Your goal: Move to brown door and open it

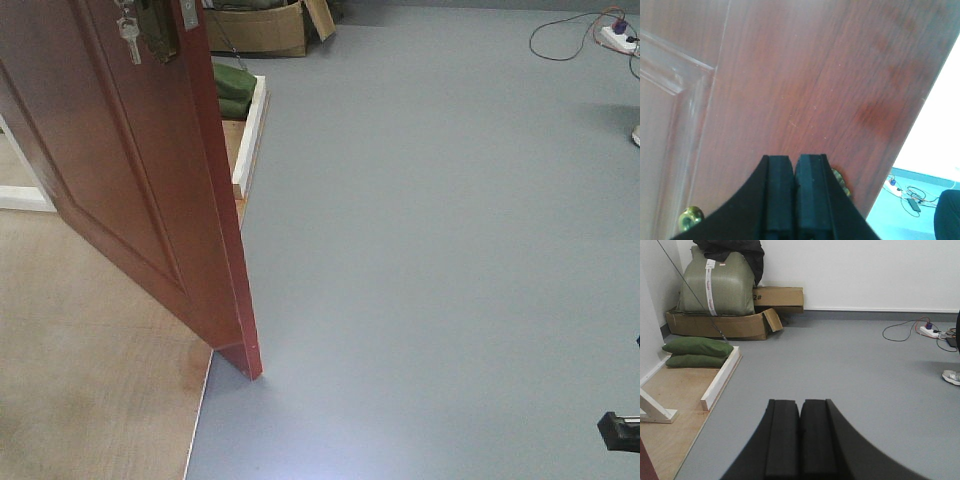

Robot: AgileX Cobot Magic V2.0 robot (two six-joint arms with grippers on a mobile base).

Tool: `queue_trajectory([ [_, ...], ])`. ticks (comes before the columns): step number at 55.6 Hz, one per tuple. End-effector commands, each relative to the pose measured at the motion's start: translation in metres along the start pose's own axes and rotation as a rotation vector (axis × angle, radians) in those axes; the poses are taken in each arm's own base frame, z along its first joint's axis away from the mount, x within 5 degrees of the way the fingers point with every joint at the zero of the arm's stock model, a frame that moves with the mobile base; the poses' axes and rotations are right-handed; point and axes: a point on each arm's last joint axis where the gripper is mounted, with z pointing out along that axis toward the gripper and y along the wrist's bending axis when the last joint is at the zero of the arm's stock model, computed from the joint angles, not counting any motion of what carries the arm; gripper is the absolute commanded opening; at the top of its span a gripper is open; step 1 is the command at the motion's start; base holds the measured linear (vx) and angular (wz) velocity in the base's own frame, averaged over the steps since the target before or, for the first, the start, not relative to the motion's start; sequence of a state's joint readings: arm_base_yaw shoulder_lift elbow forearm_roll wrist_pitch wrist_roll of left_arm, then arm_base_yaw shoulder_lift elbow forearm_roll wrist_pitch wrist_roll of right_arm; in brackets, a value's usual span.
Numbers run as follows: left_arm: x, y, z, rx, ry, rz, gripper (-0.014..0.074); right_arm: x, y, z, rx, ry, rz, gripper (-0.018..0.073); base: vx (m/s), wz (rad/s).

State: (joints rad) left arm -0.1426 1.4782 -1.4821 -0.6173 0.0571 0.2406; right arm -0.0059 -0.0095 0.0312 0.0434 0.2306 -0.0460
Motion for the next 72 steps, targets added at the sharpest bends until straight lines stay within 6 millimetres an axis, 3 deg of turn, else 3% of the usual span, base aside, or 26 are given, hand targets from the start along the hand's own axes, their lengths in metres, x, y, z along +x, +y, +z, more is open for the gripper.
queue_trajectory([
  [1, -0.0268, -0.0091, -0.0138, 0.015, -0.122, -0.013, -0.0006, -0.0059, -0.0003, -0.0008, 0.004, -0.086, -0.009, 0.0000, 0.00, 0.00],
  [72, -0.0268, -0.0091, -0.0138, 0.015, -0.122, -0.013, -0.0006, -0.0059, -0.0003, -0.0008, 0.004, -0.086, -0.009, 0.0000, 0.01, 0.00],
])
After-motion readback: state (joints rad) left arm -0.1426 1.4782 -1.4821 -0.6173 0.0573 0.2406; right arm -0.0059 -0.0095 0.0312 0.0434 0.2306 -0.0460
